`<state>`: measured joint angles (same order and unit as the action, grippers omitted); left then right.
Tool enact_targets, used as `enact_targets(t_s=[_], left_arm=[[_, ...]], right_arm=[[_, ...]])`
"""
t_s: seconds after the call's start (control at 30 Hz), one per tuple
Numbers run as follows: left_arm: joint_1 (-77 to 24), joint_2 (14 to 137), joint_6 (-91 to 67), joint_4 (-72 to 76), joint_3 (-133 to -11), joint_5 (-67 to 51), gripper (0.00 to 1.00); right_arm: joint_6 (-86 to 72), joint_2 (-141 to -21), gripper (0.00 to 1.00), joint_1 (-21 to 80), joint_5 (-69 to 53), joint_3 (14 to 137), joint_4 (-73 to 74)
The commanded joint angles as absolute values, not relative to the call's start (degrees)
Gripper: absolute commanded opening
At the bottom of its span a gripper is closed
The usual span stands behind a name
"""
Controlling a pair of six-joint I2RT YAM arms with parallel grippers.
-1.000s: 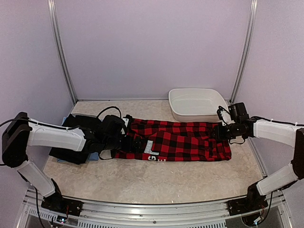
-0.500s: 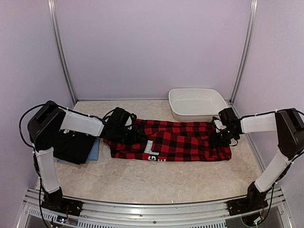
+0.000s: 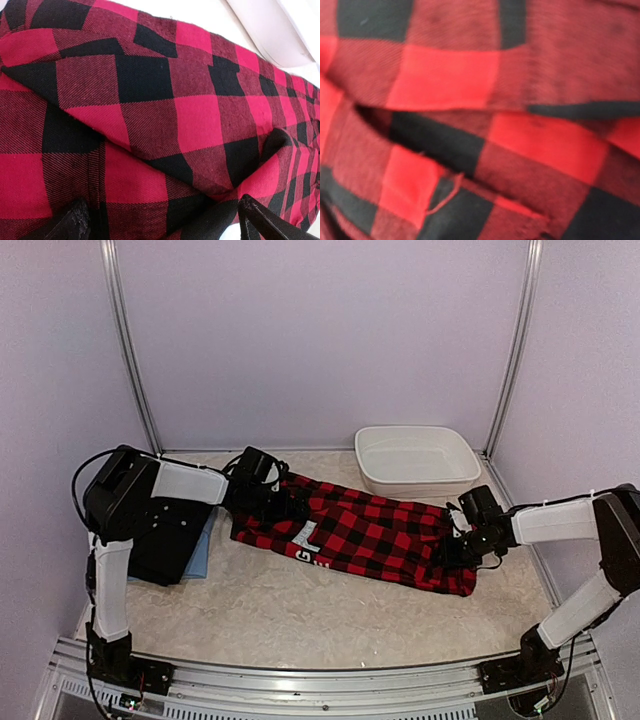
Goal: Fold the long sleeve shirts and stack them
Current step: Rotate the rectangle-folded shirt at the center of the board.
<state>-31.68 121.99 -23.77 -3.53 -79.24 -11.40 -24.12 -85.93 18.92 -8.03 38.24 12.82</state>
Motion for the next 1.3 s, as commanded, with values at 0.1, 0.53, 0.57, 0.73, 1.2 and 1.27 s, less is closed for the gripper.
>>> enact_targets(t_s=[0.1,0.53,0.57,0.73,1.2,1.27], left_arm=[[-29.10,129.70,-19.65,-10.88,-90.72,-9.82,0.99],[-24.62,120.56,-19.60,4.52,-88.42,-3.10,0.99],[-24.39,119.22,-19.60,6.45,-86.25,-3.65,0.99],[-25.26,111.59,-19.89,13.75,-76.23,-7.56,0.99],[-34.72,109.58,-24.91,6.60,-67.87,-11.80,0.98],[-35.09,112.57,-24.52,5.23,-70.24,-12.35,0.98]], right_arm=[[-35.72,-82.87,0.33,32.11,-8.09,33.75,16.23],[-34.18,-88.52,0.41,57.11,-0.44,44.63,15.00],[-33.25,-87.88,0.42,57.10,-0.44,44.87,14.64],[-28.88,-82.43,0.49,57.13,1.52,45.13,14.16],[-20.49,-81.17,0.52,46.54,6.51,46.90,24.40],[-19.82,-82.39,0.52,46.34,6.37,46.32,24.22]])
